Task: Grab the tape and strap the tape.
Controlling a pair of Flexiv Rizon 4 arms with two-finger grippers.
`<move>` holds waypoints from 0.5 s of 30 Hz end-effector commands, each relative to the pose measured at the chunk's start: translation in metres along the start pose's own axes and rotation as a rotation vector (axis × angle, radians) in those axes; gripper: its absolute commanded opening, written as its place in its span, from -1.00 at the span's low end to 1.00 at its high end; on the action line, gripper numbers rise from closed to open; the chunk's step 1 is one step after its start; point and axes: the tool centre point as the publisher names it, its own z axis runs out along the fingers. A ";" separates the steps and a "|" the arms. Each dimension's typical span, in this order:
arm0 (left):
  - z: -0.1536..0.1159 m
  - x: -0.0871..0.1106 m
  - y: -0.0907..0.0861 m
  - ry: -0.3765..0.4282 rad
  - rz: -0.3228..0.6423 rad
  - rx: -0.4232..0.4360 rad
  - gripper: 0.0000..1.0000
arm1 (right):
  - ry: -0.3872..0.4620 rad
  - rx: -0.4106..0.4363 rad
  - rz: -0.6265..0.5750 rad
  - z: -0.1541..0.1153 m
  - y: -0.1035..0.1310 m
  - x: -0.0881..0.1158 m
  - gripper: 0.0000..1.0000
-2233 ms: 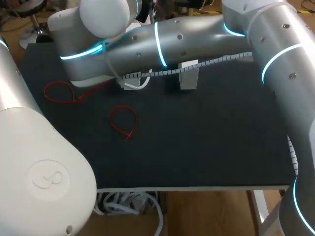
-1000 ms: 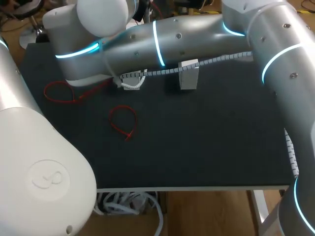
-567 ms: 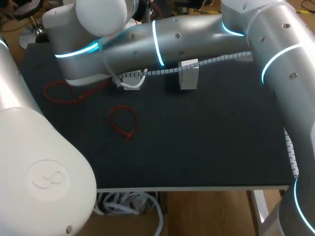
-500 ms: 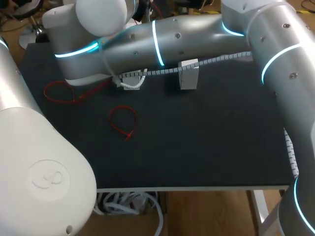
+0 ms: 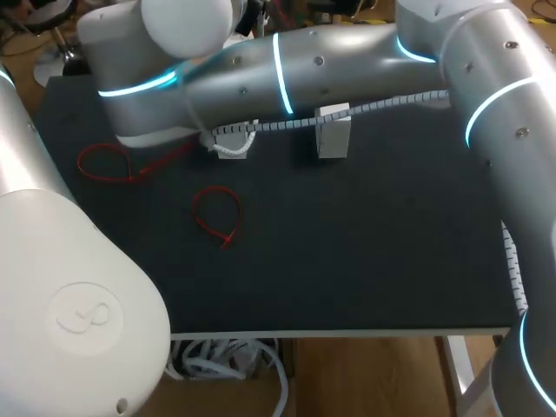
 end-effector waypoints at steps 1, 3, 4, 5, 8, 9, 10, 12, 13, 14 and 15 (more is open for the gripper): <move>-0.001 -0.001 -0.001 0.004 -0.001 -0.004 -1.00 | 0.024 -0.006 -0.001 -0.002 -0.004 -0.004 1.00; -0.001 -0.001 -0.001 0.004 -0.001 -0.004 -1.00 | 0.027 -0.008 -0.010 -0.003 -0.006 -0.003 1.00; -0.001 -0.001 -0.001 0.004 -0.001 -0.004 -1.00 | 0.029 -0.008 -0.012 -0.003 -0.007 -0.002 1.00; -0.001 -0.001 -0.001 0.004 -0.001 -0.004 -1.00 | 0.031 -0.008 -0.014 -0.003 -0.009 -0.002 1.00; -0.001 -0.001 -0.001 0.004 -0.001 -0.004 -1.00 | 0.039 -0.011 -0.028 -0.006 -0.014 0.000 1.00; -0.001 -0.001 -0.001 0.004 -0.001 -0.004 -1.00 | 0.044 -0.014 -0.035 -0.007 -0.017 0.000 1.00; -0.001 -0.001 -0.001 0.004 -0.001 -0.004 -1.00 | 0.050 -0.021 -0.044 -0.009 -0.019 0.001 1.00; -0.001 -0.001 -0.001 0.004 -0.001 -0.004 -1.00 | 0.063 -0.030 -0.054 -0.012 -0.026 0.003 1.00; -0.001 -0.001 -0.001 0.004 -0.001 -0.004 -1.00 | 0.070 -0.035 -0.060 -0.014 -0.029 0.004 1.00; -0.001 -0.001 -0.001 0.004 -0.001 -0.004 -1.00 | 0.076 -0.040 -0.063 -0.016 -0.032 0.004 1.00; -0.001 -0.001 -0.001 0.004 -0.001 -0.004 -1.00 | 0.082 -0.043 -0.067 -0.018 -0.037 0.005 1.00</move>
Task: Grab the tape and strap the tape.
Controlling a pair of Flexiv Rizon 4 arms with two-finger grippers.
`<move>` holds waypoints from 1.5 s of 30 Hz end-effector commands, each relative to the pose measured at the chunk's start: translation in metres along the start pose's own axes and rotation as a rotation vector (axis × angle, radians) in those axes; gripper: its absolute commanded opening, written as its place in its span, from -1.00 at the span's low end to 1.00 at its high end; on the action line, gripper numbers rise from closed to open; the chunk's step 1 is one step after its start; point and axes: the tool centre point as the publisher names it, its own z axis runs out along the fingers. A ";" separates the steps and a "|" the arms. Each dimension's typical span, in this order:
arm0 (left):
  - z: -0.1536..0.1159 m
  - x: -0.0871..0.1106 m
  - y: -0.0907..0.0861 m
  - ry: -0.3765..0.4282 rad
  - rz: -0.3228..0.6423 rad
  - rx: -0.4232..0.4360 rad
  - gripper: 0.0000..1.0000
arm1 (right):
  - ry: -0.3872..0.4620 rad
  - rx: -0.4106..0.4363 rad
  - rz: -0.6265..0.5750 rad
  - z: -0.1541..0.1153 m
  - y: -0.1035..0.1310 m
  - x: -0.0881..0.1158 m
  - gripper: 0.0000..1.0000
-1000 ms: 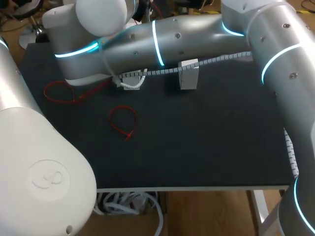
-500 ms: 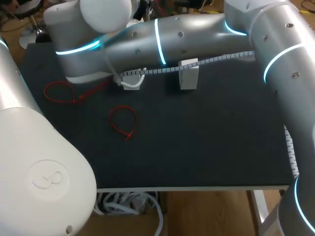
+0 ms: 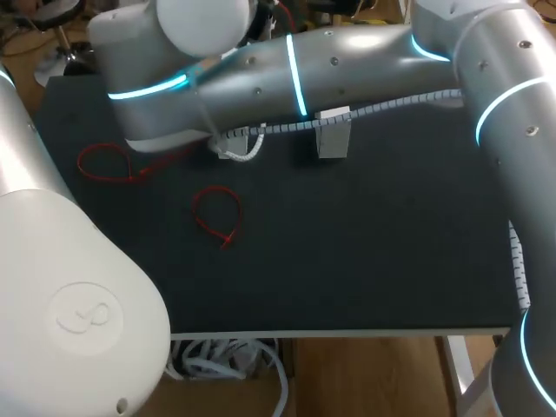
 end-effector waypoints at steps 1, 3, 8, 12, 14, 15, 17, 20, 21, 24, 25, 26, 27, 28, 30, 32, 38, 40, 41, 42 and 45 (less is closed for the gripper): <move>-0.001 -0.001 -0.001 0.004 0.000 -0.004 -1.00 | 0.034 -0.047 -0.013 -0.013 -0.024 -0.001 1.00; -0.001 -0.001 -0.001 0.004 0.000 -0.004 -1.00 | 0.057 -0.057 -0.025 -0.016 -0.032 0.001 1.00; -0.001 -0.001 -0.001 0.004 0.000 -0.004 -1.00 | 0.156 -0.092 -0.041 -0.023 -0.059 0.008 1.00; -0.001 -0.001 -0.001 0.004 0.000 -0.004 -1.00 | 0.208 -0.058 -0.039 -0.018 -0.091 0.003 1.00; -0.001 -0.001 -0.001 0.004 0.000 -0.004 -1.00 | 0.213 -0.048 -0.053 -0.015 -0.108 -0.001 1.00; -0.001 -0.001 -0.001 0.004 0.000 -0.004 -1.00 | 0.202 -0.028 -0.051 -0.012 -0.119 -0.005 1.00; -0.001 -0.001 -0.001 0.004 0.000 -0.004 -1.00 | 0.173 -0.007 -0.056 -0.004 -0.137 -0.015 1.00; -0.001 -0.001 -0.001 0.004 0.000 -0.004 -1.00 | 0.144 0.028 -0.048 0.008 -0.161 -0.028 1.00; -0.001 -0.001 -0.001 0.004 0.000 -0.004 -1.00 | 0.137 0.031 -0.034 0.011 -0.167 -0.033 1.00; -0.001 -0.001 -0.001 0.004 0.000 -0.004 -1.00 | 0.131 -0.013 0.012 0.015 -0.174 -0.042 1.00; -0.001 -0.001 -0.001 0.004 0.000 -0.004 -1.00 | 0.131 -0.013 0.012 0.015 -0.174 -0.042 1.00; -0.001 -0.001 -0.001 0.004 0.000 -0.004 -1.00 | 0.131 -0.013 0.012 0.015 -0.174 -0.042 1.00; -0.001 -0.001 -0.001 0.004 0.000 -0.004 -1.00 | 0.131 -0.013 0.012 0.015 -0.174 -0.042 1.00; -0.001 -0.001 -0.001 0.004 0.000 -0.004 -1.00 | 0.131 -0.013 0.012 0.015 -0.174 -0.042 1.00; -0.001 -0.001 -0.001 0.004 0.000 -0.004 -1.00 | 0.131 -0.013 0.012 0.015 -0.174 -0.042 1.00; -0.001 -0.001 -0.001 0.004 0.000 -0.004 -1.00 | 0.131 -0.013 0.012 0.015 -0.174 -0.042 1.00; -0.001 -0.001 -0.001 0.004 0.000 -0.004 -1.00 | 0.131 -0.013 0.012 0.015 -0.174 -0.042 1.00; -0.001 -0.001 -0.001 0.004 0.000 -0.004 -1.00 | 0.131 -0.013 0.012 0.015 -0.174 -0.042 1.00; -0.001 -0.001 -0.001 0.004 0.000 -0.004 -1.00 | 0.131 -0.013 0.012 0.015 -0.174 -0.042 1.00; -0.001 -0.001 -0.001 0.004 0.000 -0.004 -1.00 | 0.131 -0.013 0.012 0.015 -0.174 -0.042 1.00; -0.001 -0.001 -0.001 0.004 0.000 -0.004 -1.00 | 0.131 -0.013 0.012 0.015 -0.174 -0.042 1.00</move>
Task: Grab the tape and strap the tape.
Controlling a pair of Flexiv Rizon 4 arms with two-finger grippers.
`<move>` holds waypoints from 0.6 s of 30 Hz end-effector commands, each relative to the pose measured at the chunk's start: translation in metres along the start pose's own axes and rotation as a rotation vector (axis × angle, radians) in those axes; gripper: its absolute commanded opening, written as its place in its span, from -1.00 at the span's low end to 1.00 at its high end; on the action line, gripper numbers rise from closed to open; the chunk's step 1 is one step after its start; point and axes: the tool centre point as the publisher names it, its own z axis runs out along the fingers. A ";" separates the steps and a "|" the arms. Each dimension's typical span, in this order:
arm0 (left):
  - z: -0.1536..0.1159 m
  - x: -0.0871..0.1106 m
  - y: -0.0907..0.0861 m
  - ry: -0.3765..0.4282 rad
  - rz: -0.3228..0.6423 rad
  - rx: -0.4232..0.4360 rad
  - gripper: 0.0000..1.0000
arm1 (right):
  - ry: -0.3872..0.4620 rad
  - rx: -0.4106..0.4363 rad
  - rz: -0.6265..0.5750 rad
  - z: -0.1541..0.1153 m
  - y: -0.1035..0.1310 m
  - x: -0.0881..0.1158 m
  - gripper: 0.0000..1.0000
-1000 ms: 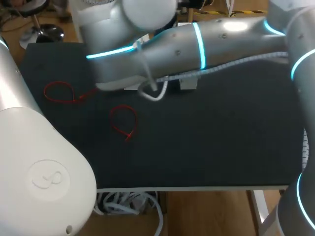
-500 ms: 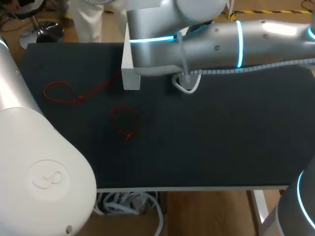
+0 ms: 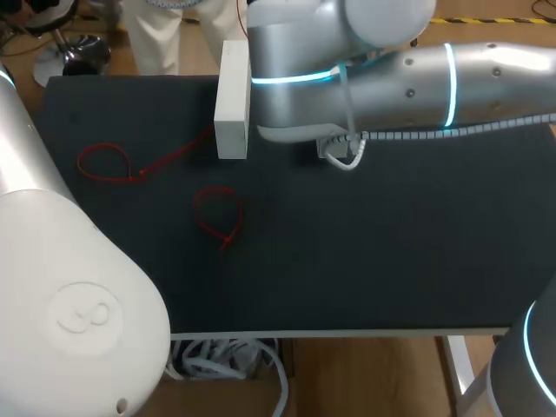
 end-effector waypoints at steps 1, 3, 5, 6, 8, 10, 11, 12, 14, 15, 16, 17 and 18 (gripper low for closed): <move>-0.001 -0.001 -0.001 0.004 -0.001 -0.004 -1.00 | 0.007 -0.002 -0.002 -0.001 -0.001 -0.002 1.00; -0.001 -0.001 -0.001 0.004 -0.001 -0.004 -1.00 | 0.007 -0.002 -0.002 -0.001 -0.001 -0.002 1.00; -0.001 -0.001 -0.001 0.004 -0.001 -0.004 -1.00 | 0.007 -0.002 -0.002 -0.001 -0.001 -0.002 1.00; -0.001 -0.001 -0.001 0.004 -0.001 -0.004 -1.00 | 0.007 -0.002 -0.002 -0.001 -0.001 -0.002 1.00; -0.001 -0.001 -0.001 0.004 -0.001 -0.004 -1.00 | 0.007 -0.002 -0.002 -0.001 -0.001 -0.002 1.00; -0.002 -0.001 0.001 -0.004 -0.001 -0.008 -1.00 | 0.007 -0.002 -0.002 -0.001 -0.001 -0.002 1.00; -0.001 0.000 0.005 -0.010 -0.024 -0.022 -1.00 | 0.007 -0.002 -0.002 -0.001 -0.001 -0.002 1.00; 0.000 0.001 0.010 -0.018 -0.042 -0.024 -1.00 | 0.007 -0.002 -0.002 -0.001 -0.001 -0.002 1.00; 0.002 0.003 0.021 -0.029 -0.085 -0.030 -1.00 | 0.007 -0.002 -0.002 -0.001 -0.001 -0.002 1.00; 0.004 0.005 0.028 -0.027 -0.108 -0.047 -1.00 | 0.007 -0.002 -0.002 -0.001 -0.001 -0.002 1.00; 0.006 0.006 0.035 -0.026 -0.124 -0.070 -1.00 | 0.007 -0.002 -0.002 -0.001 -0.001 -0.002 1.00; 0.008 0.008 0.043 -0.026 -0.154 -0.079 -1.00 | 0.007 -0.002 -0.002 -0.001 -0.001 -0.002 1.00; 0.009 0.011 0.051 -0.022 -0.185 -0.080 -1.00 | 0.007 -0.002 -0.002 -0.001 -0.001 -0.002 1.00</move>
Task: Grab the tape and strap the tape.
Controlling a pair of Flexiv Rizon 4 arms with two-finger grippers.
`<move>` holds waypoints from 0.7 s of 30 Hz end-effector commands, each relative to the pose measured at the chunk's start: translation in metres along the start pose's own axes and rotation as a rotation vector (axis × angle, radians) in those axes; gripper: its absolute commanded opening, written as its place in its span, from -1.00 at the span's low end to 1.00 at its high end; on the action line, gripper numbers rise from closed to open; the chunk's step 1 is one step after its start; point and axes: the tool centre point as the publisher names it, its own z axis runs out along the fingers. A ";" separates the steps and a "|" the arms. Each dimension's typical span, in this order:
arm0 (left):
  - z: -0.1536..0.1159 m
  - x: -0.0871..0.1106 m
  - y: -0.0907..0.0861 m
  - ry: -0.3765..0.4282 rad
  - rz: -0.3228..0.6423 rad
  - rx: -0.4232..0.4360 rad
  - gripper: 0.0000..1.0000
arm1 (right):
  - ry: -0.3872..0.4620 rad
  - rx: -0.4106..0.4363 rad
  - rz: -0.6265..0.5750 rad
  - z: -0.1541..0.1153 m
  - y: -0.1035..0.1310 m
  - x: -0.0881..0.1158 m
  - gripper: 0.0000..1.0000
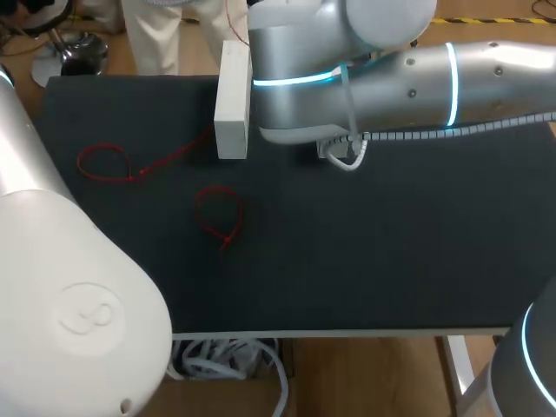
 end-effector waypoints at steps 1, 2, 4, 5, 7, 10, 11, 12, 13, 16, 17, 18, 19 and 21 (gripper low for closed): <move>0.010 0.010 0.027 0.002 -0.071 -0.026 -1.00 | 0.007 -0.001 -0.002 -0.002 -0.001 -0.002 1.00; 0.012 0.012 0.034 0.011 -0.100 -0.035 -1.00 | 0.007 -0.001 -0.002 -0.002 -0.001 -0.002 1.00; 0.018 0.018 0.049 0.035 -0.151 -0.054 -1.00 | 0.007 -0.001 -0.002 -0.002 -0.001 -0.002 1.00; 0.020 0.021 0.056 0.058 -0.181 -0.075 -1.00 | 0.007 -0.001 -0.002 -0.002 -0.001 -0.002 1.00; 0.024 0.026 0.070 0.081 -0.231 -0.064 -1.00 | 0.007 -0.001 -0.002 -0.002 -0.001 -0.002 1.00; 0.028 0.029 0.083 0.113 -0.267 -0.079 -1.00 | 0.007 -0.001 -0.002 -0.002 -0.001 -0.002 1.00; 0.028 0.029 0.086 0.119 -0.270 -0.086 -1.00 | 0.007 -0.001 -0.002 -0.002 -0.001 -0.002 1.00; 0.028 0.029 0.086 0.119 -0.270 -0.086 -0.08 | 0.007 -0.001 -0.002 -0.002 -0.001 -0.002 1.00; 0.028 0.029 0.086 0.119 -0.270 -0.086 1.00 | 0.007 -0.001 -0.002 -0.002 -0.001 -0.002 1.00; 0.028 0.029 0.086 0.119 -0.270 -0.086 1.00 | 0.007 -0.001 -0.002 -0.002 -0.001 -0.002 1.00; 0.028 0.029 0.086 0.119 -0.270 -0.086 1.00 | 0.007 -0.001 -0.002 -0.002 -0.001 -0.002 1.00; 0.028 0.029 0.086 0.119 -0.270 -0.086 1.00 | 0.007 -0.001 -0.002 -0.002 -0.001 -0.002 1.00; 0.028 0.029 0.086 0.119 -0.270 -0.086 1.00 | 0.007 -0.001 -0.002 -0.002 -0.001 -0.002 1.00; 0.028 0.029 0.086 0.119 -0.270 -0.086 1.00 | 0.007 -0.001 -0.002 -0.002 -0.001 -0.002 1.00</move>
